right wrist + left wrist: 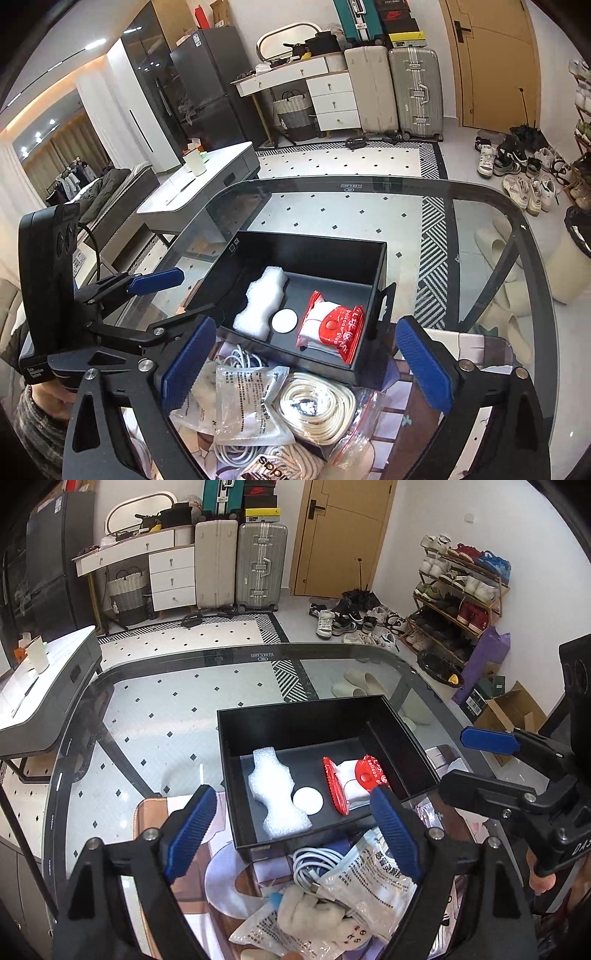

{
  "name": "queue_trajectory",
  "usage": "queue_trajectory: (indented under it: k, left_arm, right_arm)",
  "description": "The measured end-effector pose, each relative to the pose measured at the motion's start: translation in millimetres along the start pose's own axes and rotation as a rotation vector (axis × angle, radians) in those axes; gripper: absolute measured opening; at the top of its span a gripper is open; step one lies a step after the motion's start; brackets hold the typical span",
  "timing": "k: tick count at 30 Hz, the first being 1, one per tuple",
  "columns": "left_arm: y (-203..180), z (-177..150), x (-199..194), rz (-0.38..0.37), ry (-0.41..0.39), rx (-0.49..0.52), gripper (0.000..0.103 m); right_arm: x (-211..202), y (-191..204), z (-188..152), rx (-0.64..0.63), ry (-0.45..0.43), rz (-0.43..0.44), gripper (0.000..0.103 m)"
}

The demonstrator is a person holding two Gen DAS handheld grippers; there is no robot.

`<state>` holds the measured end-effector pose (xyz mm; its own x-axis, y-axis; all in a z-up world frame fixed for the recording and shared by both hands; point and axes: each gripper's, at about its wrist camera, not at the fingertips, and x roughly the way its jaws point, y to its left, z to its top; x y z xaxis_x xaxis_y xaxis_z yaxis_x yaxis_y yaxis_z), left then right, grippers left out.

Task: Organize soft objects
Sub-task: 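Open both grippers to drop the foam sleeve and red packet into the box, then move both grippers back to the pile and grasp the clear adidas lace bag with the right gripper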

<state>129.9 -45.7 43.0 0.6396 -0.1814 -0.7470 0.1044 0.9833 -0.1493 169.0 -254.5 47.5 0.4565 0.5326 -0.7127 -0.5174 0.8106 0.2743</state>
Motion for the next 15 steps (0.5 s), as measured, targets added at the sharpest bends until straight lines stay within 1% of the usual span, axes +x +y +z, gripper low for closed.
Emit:
queue_trajectory:
  k: [1,8,15]
  left_arm:
    - [0,-2,-2,-0.003,0.000,0.000,0.103]
    - [3,-18,-14,-0.004,-0.007,-0.012,0.103]
    - [2,-32,-23,-0.003,-0.010,-0.007,0.103]
  right_arm:
    - [-2,3,-3,0.003,-0.001,0.002,0.102]
    - [-13,7,-23,0.008,0.009,0.016,0.102]
    - [-21,12,-43,0.009,0.022,0.003,0.102]
